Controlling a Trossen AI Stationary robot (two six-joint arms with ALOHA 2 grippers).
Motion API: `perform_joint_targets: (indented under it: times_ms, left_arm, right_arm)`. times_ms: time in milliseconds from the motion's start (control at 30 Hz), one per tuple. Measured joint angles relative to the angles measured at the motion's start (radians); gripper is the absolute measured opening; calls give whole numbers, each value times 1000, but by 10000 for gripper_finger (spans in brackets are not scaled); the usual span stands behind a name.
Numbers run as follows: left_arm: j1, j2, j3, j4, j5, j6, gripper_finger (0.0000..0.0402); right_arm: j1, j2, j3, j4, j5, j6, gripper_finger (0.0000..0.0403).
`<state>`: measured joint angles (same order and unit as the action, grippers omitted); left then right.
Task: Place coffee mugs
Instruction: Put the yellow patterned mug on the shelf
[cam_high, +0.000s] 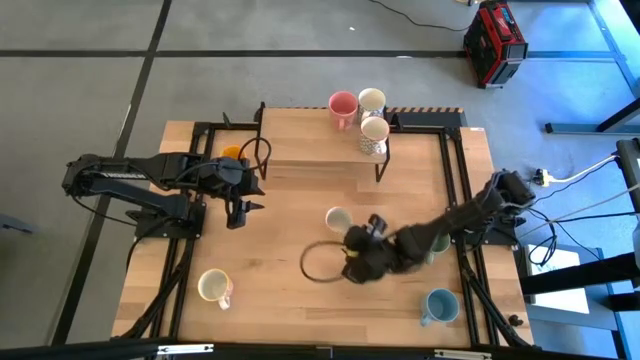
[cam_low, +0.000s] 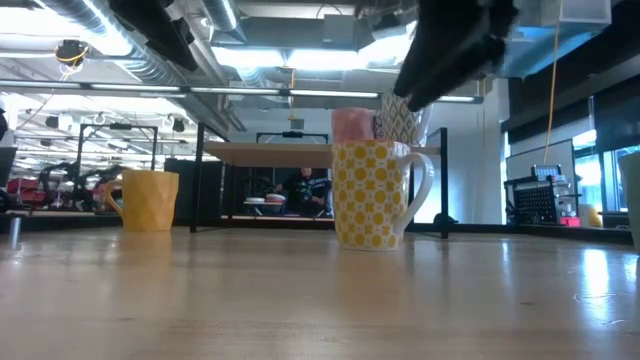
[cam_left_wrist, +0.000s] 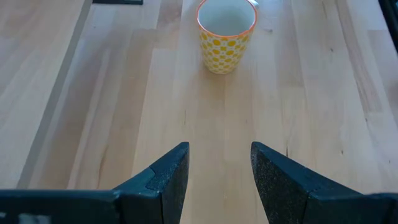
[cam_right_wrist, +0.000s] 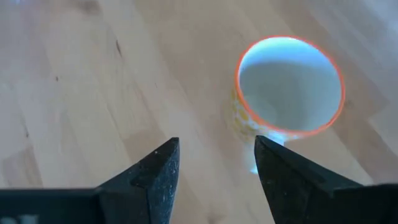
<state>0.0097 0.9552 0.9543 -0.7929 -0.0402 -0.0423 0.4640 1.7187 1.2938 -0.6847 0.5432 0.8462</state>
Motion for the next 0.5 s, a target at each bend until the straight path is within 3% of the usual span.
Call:
perform_joint_targets:
  times_ms: [200, 433, 500]
  left_arm:
    - [0, 0, 0, 0, 0, -7, 167]
    - [0, 0, 0, 0, 0, -7, 167]
    - [0, 0, 0, 0, 0, -7, 167]
  right_arm:
    - [92, -30, -112, 113, 249, 158, 198]
    - [84, -30, -112, 156, 276, 97, 198]
    - [84, -30, -112, 165, 327, 92, 198]
